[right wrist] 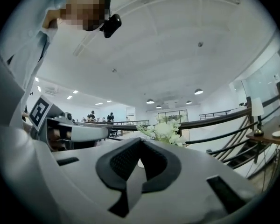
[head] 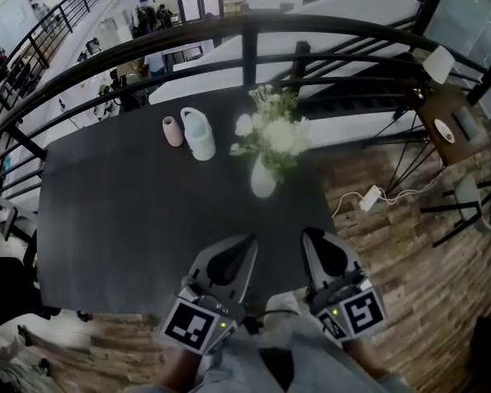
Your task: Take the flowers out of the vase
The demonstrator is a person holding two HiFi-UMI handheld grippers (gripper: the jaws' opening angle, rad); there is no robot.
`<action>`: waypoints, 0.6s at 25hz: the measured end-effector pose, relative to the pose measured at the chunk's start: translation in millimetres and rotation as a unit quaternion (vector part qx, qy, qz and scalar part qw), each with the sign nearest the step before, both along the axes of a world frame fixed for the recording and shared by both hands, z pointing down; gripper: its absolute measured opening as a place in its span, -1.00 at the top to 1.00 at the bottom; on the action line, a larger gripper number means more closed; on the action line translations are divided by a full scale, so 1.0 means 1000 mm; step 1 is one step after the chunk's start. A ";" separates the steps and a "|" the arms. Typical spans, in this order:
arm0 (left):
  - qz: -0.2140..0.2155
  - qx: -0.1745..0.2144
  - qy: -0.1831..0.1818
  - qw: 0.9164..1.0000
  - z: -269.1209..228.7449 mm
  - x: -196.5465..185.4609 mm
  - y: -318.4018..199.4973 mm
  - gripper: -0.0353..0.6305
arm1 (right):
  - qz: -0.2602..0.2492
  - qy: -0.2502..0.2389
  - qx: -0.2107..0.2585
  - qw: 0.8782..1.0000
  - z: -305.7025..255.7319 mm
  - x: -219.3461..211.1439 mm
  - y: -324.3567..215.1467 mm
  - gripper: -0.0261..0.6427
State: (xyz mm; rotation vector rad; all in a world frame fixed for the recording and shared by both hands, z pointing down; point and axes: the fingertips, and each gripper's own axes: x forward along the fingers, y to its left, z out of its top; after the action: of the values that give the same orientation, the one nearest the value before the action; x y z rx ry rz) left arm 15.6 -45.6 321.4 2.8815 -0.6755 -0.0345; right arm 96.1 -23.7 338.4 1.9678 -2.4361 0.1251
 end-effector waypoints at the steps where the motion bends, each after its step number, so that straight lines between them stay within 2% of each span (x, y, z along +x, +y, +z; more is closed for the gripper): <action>1: -0.007 0.001 0.000 1.000 -0.001 0.002 -0.003 0.89 | -0.006 -0.002 0.001 1.000 0.000 0.003 -0.005 0.92; 6: -0.043 0.008 -0.002 0.999 -0.002 0.008 -0.015 0.89 | -0.029 -0.002 0.002 1.000 0.004 0.022 -0.029 0.91; 13: -0.081 0.015 -0.003 0.997 -0.008 0.009 -0.020 0.89 | -0.048 0.000 -0.020 0.999 0.018 0.040 -0.061 0.91; 15: -0.090 0.015 -0.008 0.996 -0.008 0.012 -0.023 0.89 | -0.053 -0.005 -0.029 0.998 0.022 0.047 -0.071 0.74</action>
State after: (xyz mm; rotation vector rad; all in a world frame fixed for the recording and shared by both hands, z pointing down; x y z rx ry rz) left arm 27.8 -68.1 313.3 2.8427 -0.9424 -0.0470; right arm 143.4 -94.5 360.8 1.8149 -2.5062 0.2027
